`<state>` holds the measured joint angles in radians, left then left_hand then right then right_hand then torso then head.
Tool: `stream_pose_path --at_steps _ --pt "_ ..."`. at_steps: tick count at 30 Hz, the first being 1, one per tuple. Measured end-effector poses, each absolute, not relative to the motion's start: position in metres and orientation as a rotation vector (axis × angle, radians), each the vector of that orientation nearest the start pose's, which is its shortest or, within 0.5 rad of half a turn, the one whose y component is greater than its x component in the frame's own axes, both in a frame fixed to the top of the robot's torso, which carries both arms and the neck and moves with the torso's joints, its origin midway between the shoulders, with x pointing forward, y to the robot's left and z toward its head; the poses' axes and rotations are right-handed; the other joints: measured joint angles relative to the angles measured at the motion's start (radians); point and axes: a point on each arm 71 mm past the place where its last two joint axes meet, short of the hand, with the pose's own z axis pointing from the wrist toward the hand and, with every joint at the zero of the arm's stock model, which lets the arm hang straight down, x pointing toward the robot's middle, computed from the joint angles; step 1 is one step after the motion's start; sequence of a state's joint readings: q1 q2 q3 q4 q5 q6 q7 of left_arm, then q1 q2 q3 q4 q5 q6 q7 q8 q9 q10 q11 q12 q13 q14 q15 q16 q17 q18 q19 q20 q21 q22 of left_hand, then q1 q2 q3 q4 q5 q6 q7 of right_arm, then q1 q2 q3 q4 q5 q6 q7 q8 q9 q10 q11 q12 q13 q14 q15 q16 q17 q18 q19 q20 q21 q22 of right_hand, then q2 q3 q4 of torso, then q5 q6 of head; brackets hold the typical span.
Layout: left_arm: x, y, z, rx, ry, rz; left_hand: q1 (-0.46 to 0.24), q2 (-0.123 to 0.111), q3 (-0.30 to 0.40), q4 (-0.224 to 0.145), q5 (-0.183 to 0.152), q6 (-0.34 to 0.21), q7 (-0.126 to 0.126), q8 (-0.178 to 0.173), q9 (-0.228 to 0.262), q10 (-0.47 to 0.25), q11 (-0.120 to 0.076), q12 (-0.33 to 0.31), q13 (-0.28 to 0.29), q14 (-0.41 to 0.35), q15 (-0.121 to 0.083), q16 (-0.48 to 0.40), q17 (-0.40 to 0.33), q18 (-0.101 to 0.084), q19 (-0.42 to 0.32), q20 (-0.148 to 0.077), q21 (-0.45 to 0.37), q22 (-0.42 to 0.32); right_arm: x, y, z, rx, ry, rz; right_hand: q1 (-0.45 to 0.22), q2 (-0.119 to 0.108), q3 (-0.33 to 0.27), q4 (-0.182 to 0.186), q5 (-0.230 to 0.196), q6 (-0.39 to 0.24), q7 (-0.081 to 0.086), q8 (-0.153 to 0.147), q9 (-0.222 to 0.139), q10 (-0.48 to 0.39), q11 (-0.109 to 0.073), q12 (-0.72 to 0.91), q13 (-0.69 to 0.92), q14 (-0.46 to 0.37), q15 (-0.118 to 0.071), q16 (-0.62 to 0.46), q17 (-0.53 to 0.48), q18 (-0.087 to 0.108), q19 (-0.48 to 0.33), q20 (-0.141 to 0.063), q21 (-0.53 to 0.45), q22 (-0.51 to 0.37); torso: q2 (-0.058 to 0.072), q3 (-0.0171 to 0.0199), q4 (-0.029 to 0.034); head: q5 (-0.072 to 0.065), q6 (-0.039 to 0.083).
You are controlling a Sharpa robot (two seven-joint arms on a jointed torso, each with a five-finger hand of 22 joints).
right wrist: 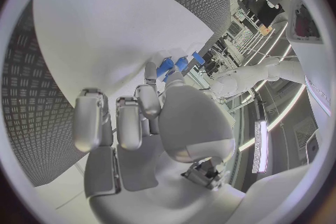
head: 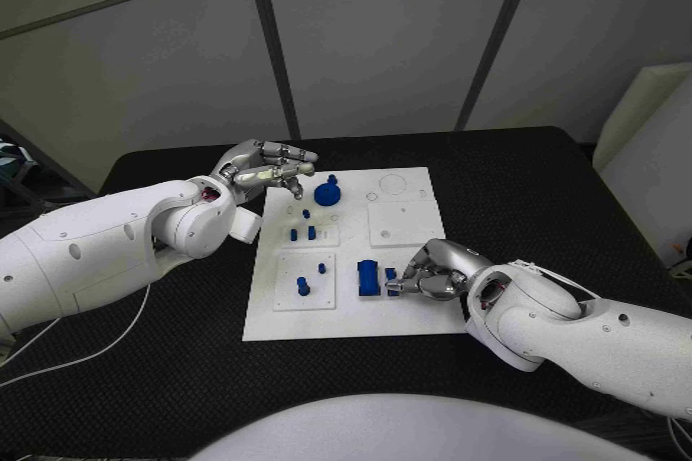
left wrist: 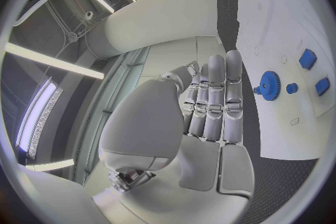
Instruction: Assemble the parts on the task board
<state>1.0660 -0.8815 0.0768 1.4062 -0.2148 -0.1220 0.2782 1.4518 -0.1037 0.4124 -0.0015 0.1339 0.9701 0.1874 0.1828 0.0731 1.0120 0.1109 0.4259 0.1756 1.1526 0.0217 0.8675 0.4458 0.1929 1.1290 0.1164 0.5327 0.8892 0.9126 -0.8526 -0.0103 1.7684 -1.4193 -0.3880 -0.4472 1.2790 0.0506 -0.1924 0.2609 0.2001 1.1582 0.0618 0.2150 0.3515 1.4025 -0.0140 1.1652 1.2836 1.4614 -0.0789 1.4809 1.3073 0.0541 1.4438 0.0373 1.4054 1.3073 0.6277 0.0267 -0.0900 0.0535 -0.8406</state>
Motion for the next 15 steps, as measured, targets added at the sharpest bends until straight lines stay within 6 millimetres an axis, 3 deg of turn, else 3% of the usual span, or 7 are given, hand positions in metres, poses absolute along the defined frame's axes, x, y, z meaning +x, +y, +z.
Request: stream_pose_path --at_steps 5,11,15 --pt "0.4936 0.2545 -0.2149 -1.036 1.590 -1.471 0.000 0.000 0.000 0.000 0.000 0.000 0.000 0.000 0.000 0.000 0.000 0.000 0.000 0.000 0.000 0.000 0.000 0.000 0.000 0.000 0.000 0.000 0.3850 -0.1554 -0.2773 0.158 1.954 0.648 0.009 0.008 0.000 0.000 -0.017 0.000 0.000 0.006 0.001 0.000 0.000 0.000 0.004 0.000 0.000 0.000 0.000 0.000 0.000 0.000 0.000 0.000 -0.001 0.0000 0.0003 0.000 0.000" --pt "0.4937 0.2539 -0.2150 -1.036 1.592 -1.472 0.000 0.000 0.000 0.000 0.000 0.000 0.000 0.000 0.000 0.000 0.000 0.000 0.000 0.000 0.000 0.000 0.000 0.000 0.000 0.000 0.000 0.000 0.3891 -0.1561 -0.2790 0.149 1.949 0.650 0.080 -0.007 -0.010 -0.043 -0.142 0.001 -0.007 0.020 0.011 0.006 -0.006 0.009 0.011 0.000 0.001 0.000 0.000 0.000 0.004 -0.004 0.000 0.000 -0.001 -0.0003 0.0011 0.000 0.000" --pt "0.4937 0.2537 -0.2151 -1.036 1.593 -1.472 0.000 0.000 0.000 0.000 0.000 0.000 0.000 0.000 0.000 0.000 0.000 0.000 0.000 0.000 0.000 0.000 0.000 0.000 0.000 0.000 0.000 0.000 0.3913 -0.1562 -0.2795 0.136 1.947 0.653 0.097 -0.015 -0.015 -0.055 -0.148 0.003 -0.009 0.025 0.013 0.007 -0.007 0.014 0.014 0.000 0.001 0.000 0.001 0.000 0.004 -0.004 0.000 0.000 -0.001 -0.0003 0.0011 0.001 -0.001"
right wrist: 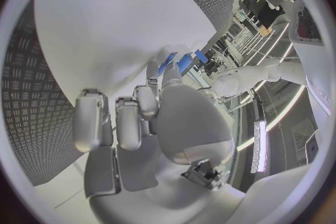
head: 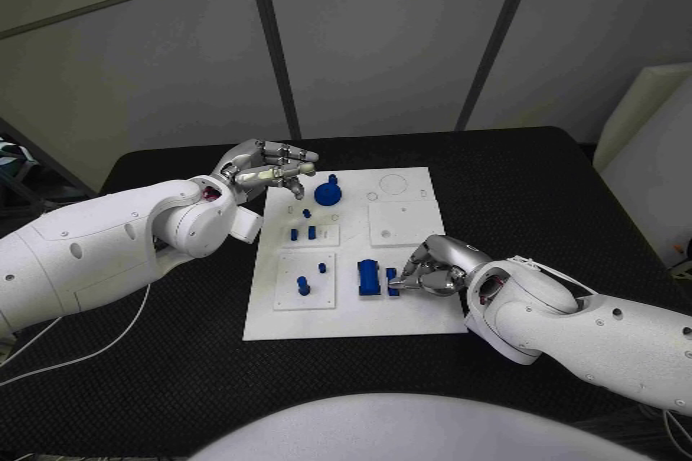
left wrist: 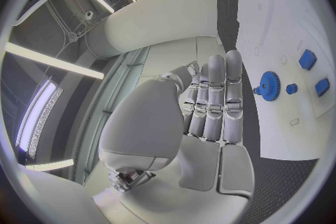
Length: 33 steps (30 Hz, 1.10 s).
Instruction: Assemble the parts on the task board
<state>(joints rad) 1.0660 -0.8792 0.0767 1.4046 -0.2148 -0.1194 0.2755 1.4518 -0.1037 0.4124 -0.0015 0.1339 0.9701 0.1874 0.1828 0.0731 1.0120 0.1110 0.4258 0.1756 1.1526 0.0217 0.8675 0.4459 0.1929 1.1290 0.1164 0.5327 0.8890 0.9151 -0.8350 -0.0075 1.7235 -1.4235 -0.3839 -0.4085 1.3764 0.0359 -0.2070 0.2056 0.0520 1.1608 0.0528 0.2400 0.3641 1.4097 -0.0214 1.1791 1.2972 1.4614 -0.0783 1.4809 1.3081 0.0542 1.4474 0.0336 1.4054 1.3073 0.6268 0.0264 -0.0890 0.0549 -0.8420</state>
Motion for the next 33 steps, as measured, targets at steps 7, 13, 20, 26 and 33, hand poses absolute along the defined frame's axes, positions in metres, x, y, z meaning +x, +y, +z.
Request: stream_pose_path --at_steps 7,13,20,26,33 --pt "0.494 0.254 -0.215 -1.037 1.595 -1.472 0.000 0.000 0.000 0.000 0.000 0.000 0.000 0.000 0.000 0.000 0.000 0.000 0.000 0.000 0.000 0.000 0.000 0.000 0.000 0.000 0.000 0.000 0.393 -0.156 -0.280 0.111 1.940 0.661 0.004 0.000 -0.010 0.008 0.000 0.002 -0.002 0.001 0.001 0.000 0.000 0.000 0.000 0.000 0.000 0.004 0.000 0.000 0.000 0.000 0.004 0.000 0.000 -0.0002 -0.0005 0.001 0.000" --pt "0.494 0.254 -0.215 -1.037 1.595 -1.472 0.000 0.000 0.000 0.000 0.000 0.000 0.000 0.000 0.000 0.000 0.000 0.000 0.000 0.000 0.000 0.000 0.000 0.000 0.000 0.000 0.000 0.000 0.391 -0.156 -0.279 0.106 1.934 0.672 -0.016 0.021 -0.028 0.026 0.005 -0.004 0.004 0.004 0.000 0.000 0.000 0.000 0.001 0.000 0.000 0.004 0.000 0.000 0.000 0.000 0.004 0.000 0.000 -0.0002 -0.0012 0.001 0.002" --pt "0.494 0.254 -0.215 -1.037 1.594 -1.470 0.000 0.000 0.003 0.003 0.000 0.000 0.000 0.004 0.000 -0.002 -0.002 0.000 0.000 0.000 0.000 0.000 -0.001 0.000 0.000 0.000 0.000 0.002 0.387 -0.166 -0.277 0.128 1.922 0.698 -0.050 0.014 -0.056 0.054 0.075 -0.056 0.016 -0.005 -0.004 -0.017 0.017 -0.047 -0.032 0.004 0.004 -0.027 0.000 0.000 -0.029 0.005 -0.037 0.000 -0.001 -0.0002 -0.0013 0.001 0.007" --pt "0.494 0.257 -0.215 -1.047 1.573 -1.467 -0.024 -0.008 -0.002 0.008 0.000 -0.004 -0.004 0.004 -0.001 -0.004 -0.004 0.006 0.000 -0.003 0.003 0.000 -0.002 0.000 -0.004 0.004 0.000 0.003 0.394 -0.180 -0.264 0.182 1.875 0.801 -0.043 0.007 -0.068 0.051 0.076 -0.149 0.053 -0.054 -0.026 -0.113 0.047 -0.193 -0.125 0.005 0.031 -0.133 -0.037 0.032 -0.125 0.029 -0.175 -0.101 -0.007 -0.0025 -0.0023 0.000 0.020" --pt "0.501 0.261 -0.217 -1.095 1.518 -1.467 -0.099 -0.036 -0.080 0.063 0.000 -0.029 -0.007 0.012 -0.001 -0.035 0.006 0.005 -0.011 -0.078 0.023 -0.077 -0.047 0.000 -0.068 0.024 -0.090 -0.058 0.426 -0.207 -0.256 0.371 1.822 0.909 0.021 0.030 -0.075 0.023 0.085 -0.190 0.080 -0.085 -0.043 -0.318 0.074 -0.550 -0.389 -0.110 0.059 -0.597 -0.491 0.119 -0.357 0.053 -0.595 -0.496 -0.028 -0.0108 -0.0034 -0.006 0.045"
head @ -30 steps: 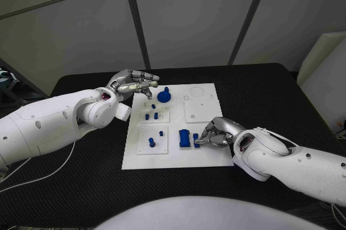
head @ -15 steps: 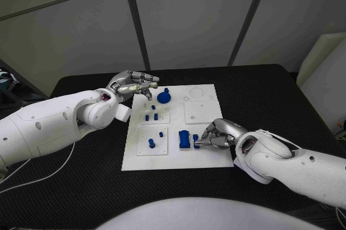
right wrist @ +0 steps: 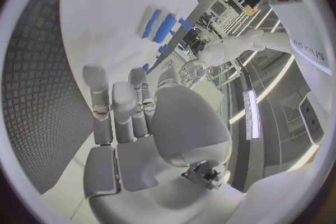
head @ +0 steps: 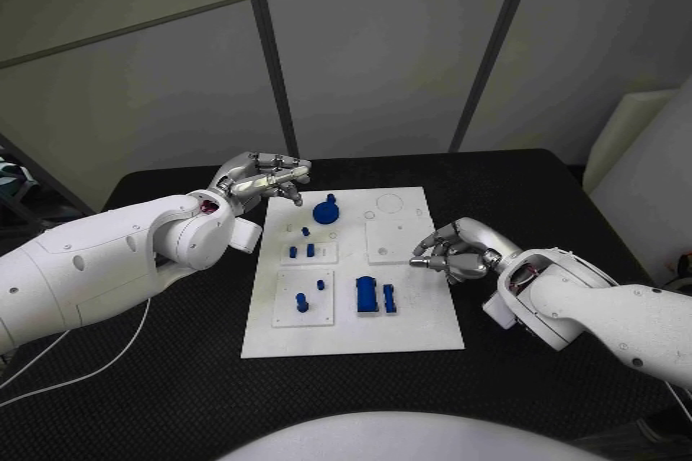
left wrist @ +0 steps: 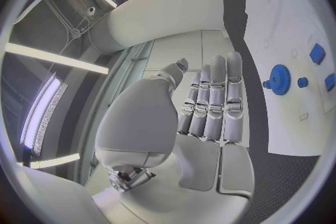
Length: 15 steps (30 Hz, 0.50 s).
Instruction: Assemble the parts on the task board
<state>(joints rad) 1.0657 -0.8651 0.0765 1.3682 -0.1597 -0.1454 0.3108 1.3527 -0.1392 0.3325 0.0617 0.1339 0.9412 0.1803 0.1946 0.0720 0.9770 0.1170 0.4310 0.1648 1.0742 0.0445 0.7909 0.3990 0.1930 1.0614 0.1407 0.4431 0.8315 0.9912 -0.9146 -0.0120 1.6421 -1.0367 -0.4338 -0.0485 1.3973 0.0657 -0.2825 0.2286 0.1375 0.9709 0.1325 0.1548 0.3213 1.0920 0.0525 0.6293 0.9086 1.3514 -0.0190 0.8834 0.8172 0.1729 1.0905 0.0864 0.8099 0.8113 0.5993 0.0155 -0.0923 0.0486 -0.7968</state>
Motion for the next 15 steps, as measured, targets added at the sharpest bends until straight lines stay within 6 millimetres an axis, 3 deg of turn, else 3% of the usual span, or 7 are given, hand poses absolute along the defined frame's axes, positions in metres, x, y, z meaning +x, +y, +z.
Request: stream_pose_path --at_steps 3,6,8,11,15 --pt "0.505 0.265 -0.218 -1.120 1.485 -1.459 0.000 0.000 -0.021 0.010 0.000 -0.011 0.000 0.000 0.000 -0.009 0.009 -0.023 -0.018 -0.049 0.015 -0.104 -0.052 0.000 -0.053 0.016 -0.080 -0.061 0.444 -0.220 -0.253 0.489 1.783 0.951 0.031 0.022 0.006 -0.016 0.000 0.000 0.014 -0.010 -0.007 -0.052 0.016 -0.120 -0.108 -0.071 0.021 -0.223 -0.151 0.006 -0.050 0.018 -0.141 -0.108 -0.013 -0.0057 0.0000 -0.002 0.019" --pt "0.509 0.268 -0.220 -1.143 1.451 -1.450 0.021 0.021 -0.032 0.021 0.000 -0.011 0.000 0.007 0.000 -0.002 0.014 -0.057 -0.043 -0.065 0.030 -0.242 -0.114 0.000 -0.115 0.039 -0.182 -0.146 0.466 -0.229 -0.250 0.611 1.725 1.003 0.074 0.044 0.009 -0.036 0.000 -0.008 0.031 -0.031 -0.023 -0.077 0.036 -0.253 -0.257 -0.125 0.043 -0.391 -0.233 0.006 -0.084 0.048 -0.274 -0.206 -0.028 -0.0125 0.0000 -0.006 0.042" --pt "0.513 0.269 -0.222 -1.157 1.430 -1.441 0.031 0.030 -0.036 0.025 0.000 -0.010 0.000 0.007 -0.002 0.025 0.013 -0.092 -0.065 -0.059 0.040 -0.337 -0.147 0.000 -0.161 0.060 -0.256 -0.213 0.478 -0.231 -0.249 0.677 1.686 1.037 0.108 0.057 0.018 -0.051 0.000 -0.010 0.034 -0.052 -0.039 -0.081 0.054 -0.328 -0.356 -0.197 0.072 -0.508 -0.294 0.006 -0.130 0.070 -0.368 -0.272 -0.037 -0.0169 -0.0004 -0.007 0.057" --pt "0.521 0.272 -0.226 -1.181 1.388 -1.421 0.043 0.026 -0.040 0.041 0.000 -0.001 -0.009 -0.006 -0.003 0.053 0.023 -0.149 -0.093 -0.074 0.066 -0.465 -0.187 0.000 -0.221 0.092 -0.347 -0.304 0.500 -0.233 -0.248 0.776 1.615 1.090 0.131 0.071 0.021 -0.070 -0.004 -0.018 0.042 -0.081 -0.068 -0.077 0.071 -0.410 -0.484 -0.268 0.107 -0.640 -0.379 0.006 -0.177 0.106 -0.485 -0.358 -0.051 -0.0239 -0.0026 -0.008 0.078" --pt "0.530 0.273 -0.230 -1.212 1.333 -1.394 0.050 0.029 -0.050 0.051 0.000 -0.007 -0.022 -0.030 -0.006 0.049 0.040 -0.210 -0.100 -0.126 0.098 -0.572 -0.225 0.000 -0.302 0.123 -0.381 -0.382 0.520 -0.232 -0.248 0.858 1.541 1.144 0.132 0.072 0.022 -0.092 -0.008 -0.028 0.039 -0.089 -0.111 -0.063 0.086 -0.474 -0.614 -0.277 0.118 -0.741 -0.471 0.006 -0.169 0.132 -0.583 -0.444 -0.065 -0.0281 -0.0072 0.001 0.099"
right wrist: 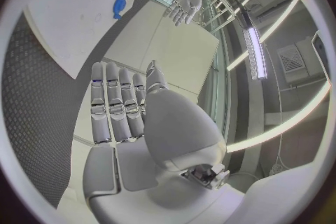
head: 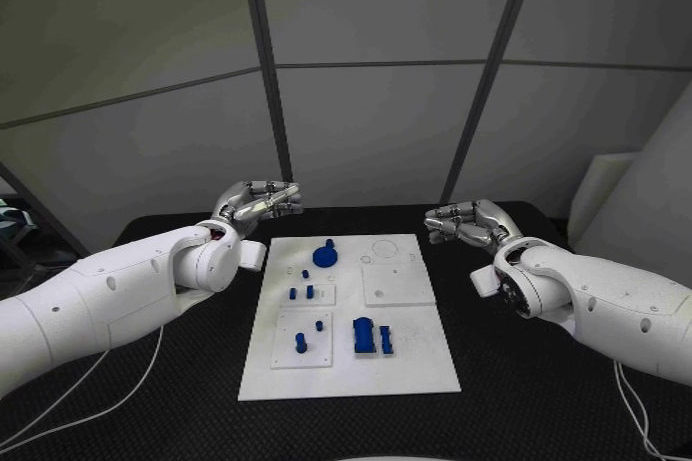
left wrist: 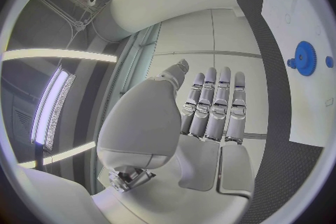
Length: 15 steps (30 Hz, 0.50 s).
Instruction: Assemble the parts on the task board
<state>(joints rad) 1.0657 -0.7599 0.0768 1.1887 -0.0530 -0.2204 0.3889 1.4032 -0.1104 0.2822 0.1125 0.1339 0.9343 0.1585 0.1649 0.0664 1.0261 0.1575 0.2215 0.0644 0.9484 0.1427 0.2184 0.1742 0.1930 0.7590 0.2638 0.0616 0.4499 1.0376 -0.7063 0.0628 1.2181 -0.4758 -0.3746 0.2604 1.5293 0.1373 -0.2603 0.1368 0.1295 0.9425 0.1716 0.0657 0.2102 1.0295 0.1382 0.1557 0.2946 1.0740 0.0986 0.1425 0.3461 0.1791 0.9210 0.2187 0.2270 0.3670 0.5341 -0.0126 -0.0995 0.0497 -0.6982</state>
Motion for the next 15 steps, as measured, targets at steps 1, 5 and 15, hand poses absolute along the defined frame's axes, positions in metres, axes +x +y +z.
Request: stream_pose_path --at_steps 1,5,15 --pt "0.532 0.273 -0.231 -1.218 1.321 -1.387 0.005 0.005 -0.006 0.004 0.000 -0.002 -0.002 -0.011 0.000 -0.005 0.010 -0.025 0.000 -0.019 0.007 -0.036 -0.016 0.000 -0.031 0.012 -0.001 -0.028 0.524 -0.232 -0.249 0.874 1.527 1.151 0.000 0.000 0.005 -0.017 0.001 0.000 0.000 0.000 -0.024 0.009 0.009 -0.025 -0.060 0.006 0.006 -0.040 -0.049 0.000 0.011 0.011 -0.044 -0.043 -0.004 -0.0005 -0.0012 0.004 0.004" --pt "0.540 0.271 -0.236 -1.241 1.272 -1.352 0.007 0.007 -0.043 0.003 0.000 -0.005 -0.003 -0.046 -0.001 -0.040 0.015 -0.098 -0.001 -0.062 0.015 -0.120 -0.066 0.000 -0.090 0.026 -0.001 -0.100 0.536 -0.228 -0.254 0.917 1.484 1.182 -0.006 0.019 0.025 -0.051 0.024 -0.004 0.004 0.000 -0.067 0.021 0.017 -0.070 -0.160 -0.008 0.022 -0.075 -0.148 0.000 0.027 0.027 -0.123 -0.122 -0.013 -0.0006 -0.0033 0.018 0.012" --pt "0.546 0.268 -0.240 -1.272 1.212 -1.303 -0.099 0.051 -0.095 -0.010 -0.008 -0.086 -0.014 -0.103 -0.019 -0.136 -0.002 -0.170 -0.019 -0.132 0.001 -0.171 -0.121 -0.001 -0.170 0.004 -0.014 -0.183 0.543 -0.221 -0.257 0.939 1.458 1.229 -0.165 0.005 0.060 -0.092 -0.002 -0.096 -0.002 -0.019 -0.134 -0.083 0.023 -0.109 -0.247 -0.112 0.031 -0.097 -0.248 0.000 -0.041 0.016 -0.180 -0.205 -0.021 0.0007 -0.0007 0.025 0.026"
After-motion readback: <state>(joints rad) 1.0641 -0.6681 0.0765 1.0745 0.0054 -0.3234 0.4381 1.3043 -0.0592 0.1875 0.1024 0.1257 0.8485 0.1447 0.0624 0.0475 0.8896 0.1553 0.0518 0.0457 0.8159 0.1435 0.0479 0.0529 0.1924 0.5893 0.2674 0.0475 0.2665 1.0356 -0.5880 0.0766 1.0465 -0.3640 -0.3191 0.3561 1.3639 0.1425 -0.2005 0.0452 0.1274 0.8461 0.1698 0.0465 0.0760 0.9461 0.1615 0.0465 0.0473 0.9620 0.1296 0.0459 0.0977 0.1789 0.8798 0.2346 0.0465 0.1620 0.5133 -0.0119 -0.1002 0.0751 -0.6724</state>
